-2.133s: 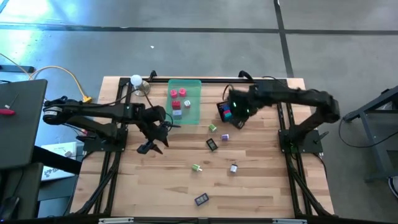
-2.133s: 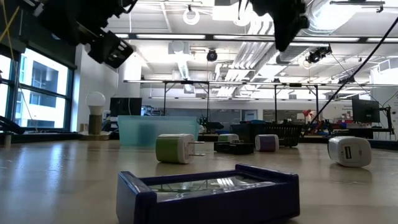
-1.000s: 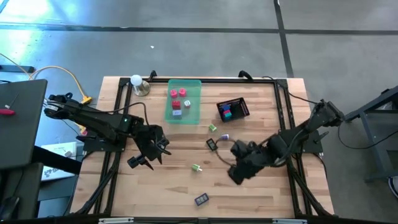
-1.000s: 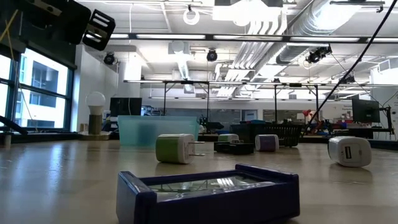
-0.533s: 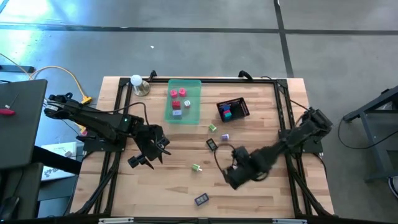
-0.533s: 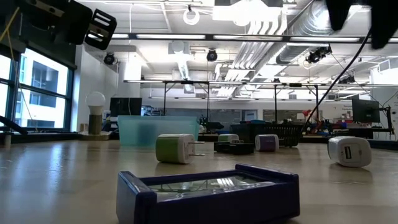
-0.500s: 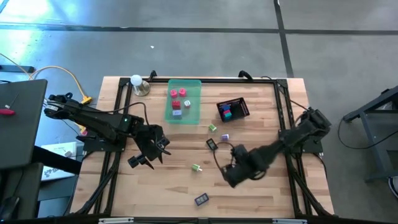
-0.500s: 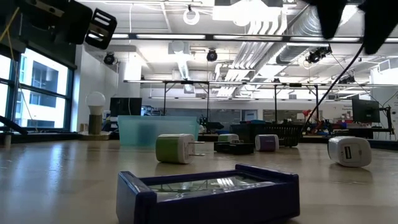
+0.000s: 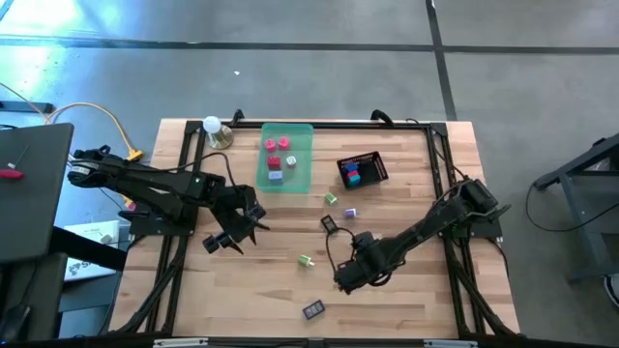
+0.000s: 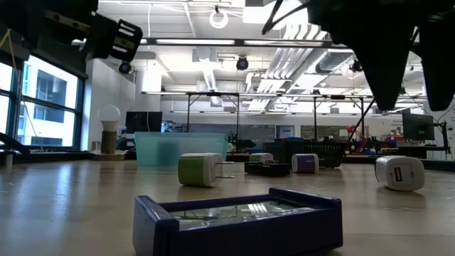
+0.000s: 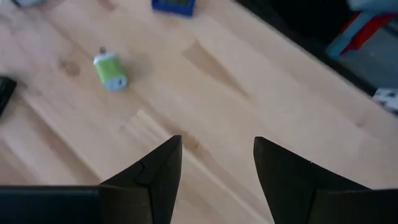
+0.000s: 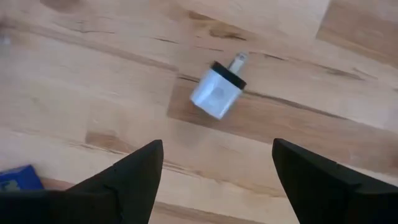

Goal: Pick & Place Office items
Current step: Put the black white charger adapter into the green bin

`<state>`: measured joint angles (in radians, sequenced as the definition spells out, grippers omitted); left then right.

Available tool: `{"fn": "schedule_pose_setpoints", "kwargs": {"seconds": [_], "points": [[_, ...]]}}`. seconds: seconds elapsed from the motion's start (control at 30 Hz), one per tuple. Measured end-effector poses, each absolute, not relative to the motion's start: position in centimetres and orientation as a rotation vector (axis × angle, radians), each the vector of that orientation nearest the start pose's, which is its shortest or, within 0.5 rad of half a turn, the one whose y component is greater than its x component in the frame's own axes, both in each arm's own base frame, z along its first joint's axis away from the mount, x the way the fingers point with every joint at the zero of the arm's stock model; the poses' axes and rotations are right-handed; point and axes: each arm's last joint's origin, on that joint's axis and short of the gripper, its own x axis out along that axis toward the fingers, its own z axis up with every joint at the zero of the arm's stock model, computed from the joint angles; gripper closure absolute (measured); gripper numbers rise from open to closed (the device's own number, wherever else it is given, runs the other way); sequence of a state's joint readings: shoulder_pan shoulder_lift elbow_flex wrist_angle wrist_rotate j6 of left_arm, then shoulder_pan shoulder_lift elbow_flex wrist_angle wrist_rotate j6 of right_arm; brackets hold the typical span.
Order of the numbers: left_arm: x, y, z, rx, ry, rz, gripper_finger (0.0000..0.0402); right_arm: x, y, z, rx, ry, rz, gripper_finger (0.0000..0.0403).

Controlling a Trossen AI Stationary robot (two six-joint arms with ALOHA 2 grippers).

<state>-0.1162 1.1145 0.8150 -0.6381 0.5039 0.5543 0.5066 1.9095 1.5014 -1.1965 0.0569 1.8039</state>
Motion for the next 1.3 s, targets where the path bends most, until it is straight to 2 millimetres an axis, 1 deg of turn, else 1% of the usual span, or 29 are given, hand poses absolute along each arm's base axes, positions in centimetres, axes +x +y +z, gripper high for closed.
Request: {"fn": "schedule_pose_setpoints", "kwargs": {"seconds": [0.17,0.27,0.33,0.5,0.67,0.77,1.03,1.13,1.3], "points": [[20.7,-2.9,24.8,0.339,0.778,-0.764,0.0208,31.2,16.2,20.3,1.021,1.278,-1.059,0.0114],[20.7,-2.5,24.8,0.329,0.784,-0.743,0.0208,31.1,15.7,19.2,1.025,1.323,-1.028,0.0114],[20.7,-2.3,24.8,0.323,0.786,-0.732,0.0208,30.8,15.4,18.4,1.025,1.349,-1.044,0.0114],[20.7,-2.1,24.8,0.318,0.792,-0.728,0.0208,30.4,14.7,17.5,1.006,1.28,-1.119,0.0114],[20.7,-2.1,24.8,0.303,0.8,-0.723,0.0208,30.7,14.8,17.4,1.015,1.303,-1.069,0.0114],[20.7,-2.1,24.8,0.288,0.808,-0.717,0.0208,31.0,14.9,17.4,1.024,1.275,-1.028,0.0114],[20.6,-2.1,24.7,0.258,0.825,-0.706,0.0208,31.1,14.9,17.2,1.058,1.255,-1.075,0.0114],[20.6,-2.1,24.7,0.255,0.831,-0.706,0.0208,31.1,14.9,17.1,1.072,1.281,-1.071,0.0114],[20.6,-2.1,24.7,0.258,0.829,-0.707,0.0208,31.0,15.0,17.1,1.06,1.264,-1.073,0.0114]]}}
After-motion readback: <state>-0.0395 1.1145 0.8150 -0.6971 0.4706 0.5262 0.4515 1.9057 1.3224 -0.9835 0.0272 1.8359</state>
